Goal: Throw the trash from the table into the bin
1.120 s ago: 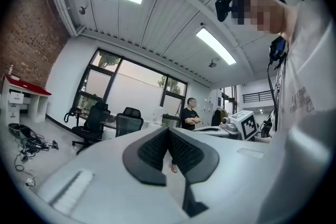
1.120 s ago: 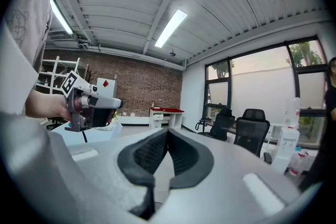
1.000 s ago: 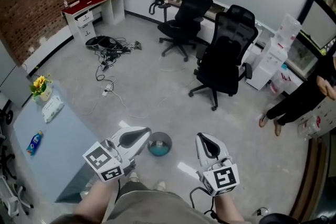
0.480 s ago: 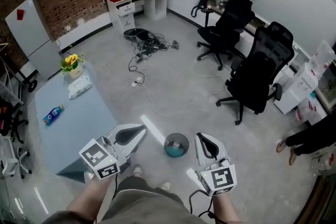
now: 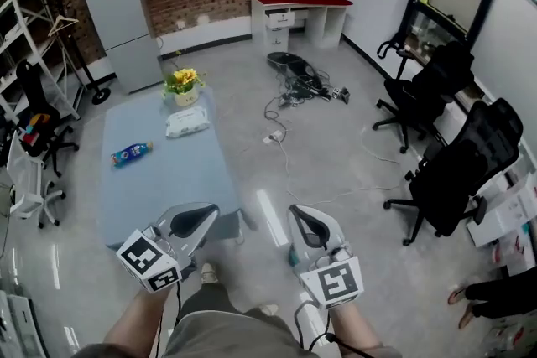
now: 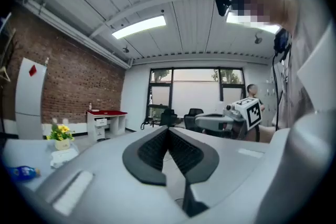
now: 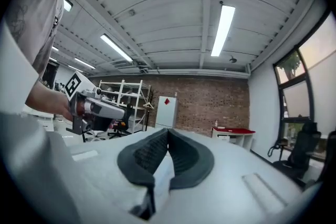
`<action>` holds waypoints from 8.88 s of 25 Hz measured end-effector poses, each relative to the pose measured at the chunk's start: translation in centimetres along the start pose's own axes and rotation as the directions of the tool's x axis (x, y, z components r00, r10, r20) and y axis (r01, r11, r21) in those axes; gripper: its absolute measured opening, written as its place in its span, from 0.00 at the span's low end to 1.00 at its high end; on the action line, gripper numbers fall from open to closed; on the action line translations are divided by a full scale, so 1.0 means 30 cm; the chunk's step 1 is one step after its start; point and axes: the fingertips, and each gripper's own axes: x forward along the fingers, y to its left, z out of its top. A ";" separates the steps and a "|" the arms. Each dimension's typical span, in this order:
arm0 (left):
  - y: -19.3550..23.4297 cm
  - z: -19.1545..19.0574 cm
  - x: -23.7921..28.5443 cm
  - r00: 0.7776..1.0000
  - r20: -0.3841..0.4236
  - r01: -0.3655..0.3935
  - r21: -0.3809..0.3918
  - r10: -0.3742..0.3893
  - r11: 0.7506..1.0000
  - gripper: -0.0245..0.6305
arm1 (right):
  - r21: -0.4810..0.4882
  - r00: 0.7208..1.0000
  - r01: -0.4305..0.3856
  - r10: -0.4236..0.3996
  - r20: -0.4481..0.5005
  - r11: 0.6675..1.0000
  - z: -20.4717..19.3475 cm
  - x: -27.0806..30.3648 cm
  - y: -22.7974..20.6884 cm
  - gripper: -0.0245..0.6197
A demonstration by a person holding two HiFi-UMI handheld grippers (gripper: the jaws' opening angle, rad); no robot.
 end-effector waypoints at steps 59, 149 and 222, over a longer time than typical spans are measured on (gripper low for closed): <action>1.336 -0.040 -0.953 0.873 0.073 -0.470 -0.143 0.482 0.871 0.04 | 0.064 0.842 -0.534 0.537 -0.047 0.843 0.086 1.491 0.938 0.04; 2.081 -1.136 -0.982 0.815 -0.395 -0.564 -0.375 0.424 0.736 0.04 | -0.008 0.171 -0.947 0.482 -0.859 0.321 -1.170 2.339 1.516 0.52; 1.440 0.329 -1.029 0.861 0.178 -0.496 0.084 0.477 0.864 0.04 | -0.231 0.794 -0.567 0.599 0.102 0.791 0.368 1.650 0.989 0.52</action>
